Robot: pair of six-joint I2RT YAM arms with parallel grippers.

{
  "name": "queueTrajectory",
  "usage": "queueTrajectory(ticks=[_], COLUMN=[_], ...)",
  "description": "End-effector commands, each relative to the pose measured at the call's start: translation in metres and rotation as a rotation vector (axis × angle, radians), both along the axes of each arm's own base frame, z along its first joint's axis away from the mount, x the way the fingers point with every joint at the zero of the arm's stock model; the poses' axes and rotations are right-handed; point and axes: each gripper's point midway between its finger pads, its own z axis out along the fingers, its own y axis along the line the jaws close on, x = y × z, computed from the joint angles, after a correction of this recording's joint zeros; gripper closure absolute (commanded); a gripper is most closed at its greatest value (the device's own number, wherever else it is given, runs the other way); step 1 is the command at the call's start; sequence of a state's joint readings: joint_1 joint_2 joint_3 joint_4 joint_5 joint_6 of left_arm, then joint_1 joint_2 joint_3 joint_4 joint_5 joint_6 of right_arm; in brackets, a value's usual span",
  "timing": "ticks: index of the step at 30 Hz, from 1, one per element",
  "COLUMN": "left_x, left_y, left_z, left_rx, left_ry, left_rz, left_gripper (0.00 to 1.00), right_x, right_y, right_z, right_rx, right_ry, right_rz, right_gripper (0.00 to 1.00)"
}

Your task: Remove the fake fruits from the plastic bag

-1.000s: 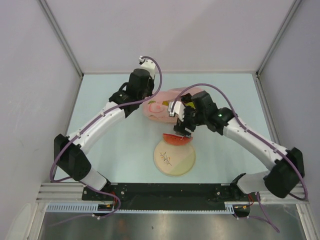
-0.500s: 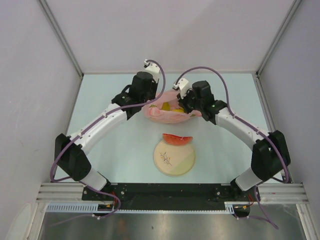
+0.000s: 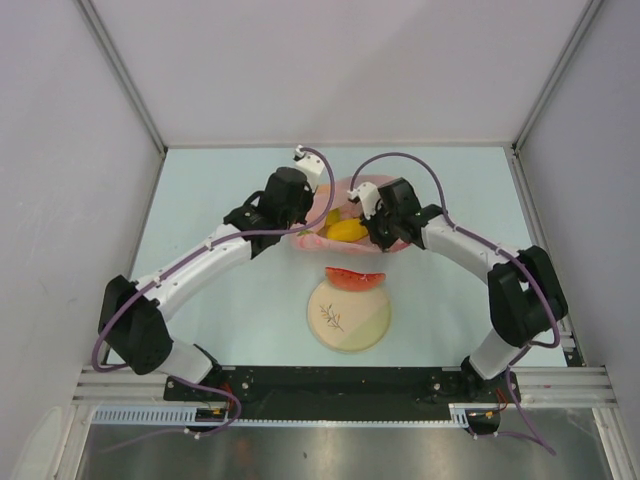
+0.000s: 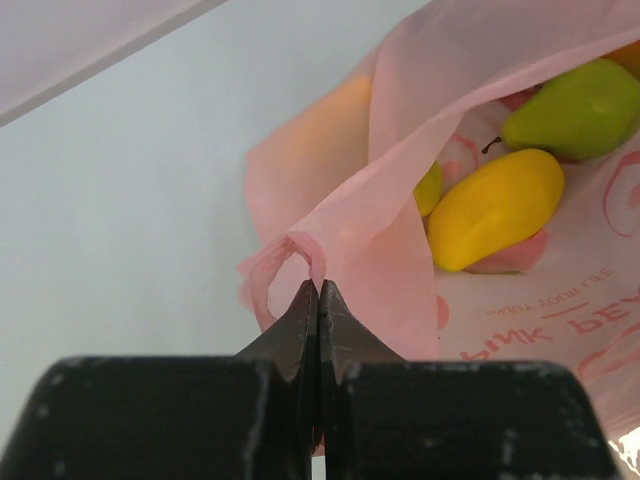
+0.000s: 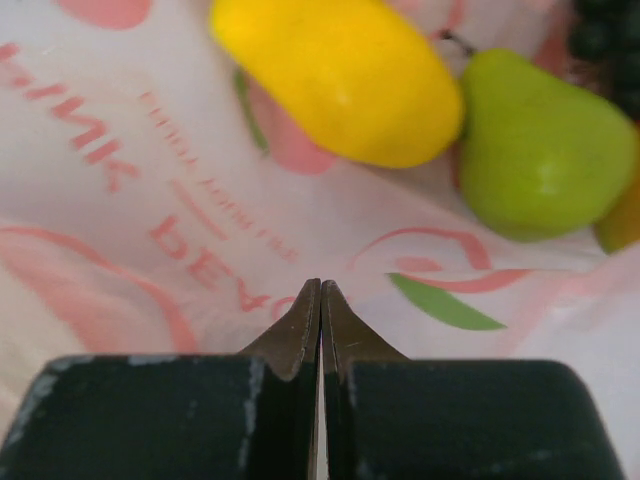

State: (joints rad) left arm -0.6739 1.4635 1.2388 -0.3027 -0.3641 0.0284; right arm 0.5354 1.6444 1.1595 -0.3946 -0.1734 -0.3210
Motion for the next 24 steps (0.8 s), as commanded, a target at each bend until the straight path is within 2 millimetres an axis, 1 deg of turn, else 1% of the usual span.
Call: queueTrajectory(ticks=[1, 2, 3, 4, 5, 6, 7, 8, 9, 12, 13, 14, 16, 18, 19, 20, 22, 24], left_x=[0.006, 0.007, 0.008, 0.009, 0.009, 0.009, 0.01, 0.009, 0.009, 0.01, 0.01, 0.01, 0.01, 0.009, 0.01, 0.01, 0.011, 0.011], left_y=[0.002, 0.002, 0.001, 0.0, -0.001, -0.001, -0.001, -0.001, -0.001, 0.001, 0.0, -0.001, -0.002, -0.004, -0.005, -0.005, -0.007, -0.009], left_z=[0.027, 0.027, 0.027, 0.029, 0.027, 0.028, 0.027, 0.027, 0.027, 0.025, 0.024, 0.024, 0.022, 0.021, 0.019, 0.019, 0.018, 0.018], left_rx=[0.003, 0.009, 0.005, 0.004, 0.005, 0.003, 0.007, 0.009, 0.012, 0.019, 0.022, 0.02, 0.018, 0.017, 0.016, 0.014, 0.013, 0.01], left_ry=[-0.089, -0.089, -0.091, -0.095, -0.092, -0.094, -0.092, -0.093, -0.092, -0.09, -0.089, -0.089, -0.081, -0.072, -0.068, -0.067, -0.064, -0.063], left_rz=[-0.006, -0.009, -0.009, -0.008, -0.011, -0.011, -0.012, -0.015, -0.014, -0.01, -0.014, -0.015, -0.02, -0.026, -0.031, -0.03, -0.034, -0.039], left_gripper=[1.0, 1.0, 1.0, 1.0, 1.0, 1.0, 1.0, 1.0, 1.0, 1.0, 1.0, 1.0, 1.0, 1.0, 1.0, 0.99, 0.99, 1.0], right_x=[0.05, 0.061, 0.068, 0.074, 0.08, 0.084, 0.086, 0.09, 0.092, 0.1, 0.103, 0.107, 0.111, 0.115, 0.118, 0.123, 0.13, 0.139], right_y=[-0.009, -0.008, -0.012, -0.016, -0.015, -0.015, -0.016, -0.014, -0.012, -0.009, -0.008, -0.009, -0.01, -0.013, -0.015, -0.022, -0.025, -0.026], right_z=[0.043, 0.048, 0.049, 0.05, 0.052, 0.049, 0.046, 0.048, 0.039, 0.033, 0.026, 0.025, 0.015, 0.01, 0.004, 0.003, -0.003, -0.009], right_rx=[0.06, 0.06, 0.042, 0.032, 0.038, 0.037, 0.033, 0.039, 0.029, 0.012, -0.001, -0.014, -0.065, -0.103, -0.151, -0.197, -0.261, -0.282], right_ry=[-0.214, -0.266, -0.295, -0.315, -0.34, -0.34, -0.337, -0.345, -0.331, -0.335, -0.328, -0.337, -0.348, -0.365, -0.386, -0.406, -0.442, -0.476], right_rz=[-0.119, -0.121, -0.14, -0.154, -0.159, -0.164, -0.166, -0.163, -0.157, -0.148, -0.141, -0.131, -0.083, -0.051, 0.002, -0.004, 0.052, 0.094], right_gripper=[1.0, 1.0, 0.84, 0.66, 0.53, 0.4, 0.37, 0.36, 0.36, 0.36, 0.35, 0.35, 0.35, 0.35, 0.35, 0.35, 0.34, 0.33])
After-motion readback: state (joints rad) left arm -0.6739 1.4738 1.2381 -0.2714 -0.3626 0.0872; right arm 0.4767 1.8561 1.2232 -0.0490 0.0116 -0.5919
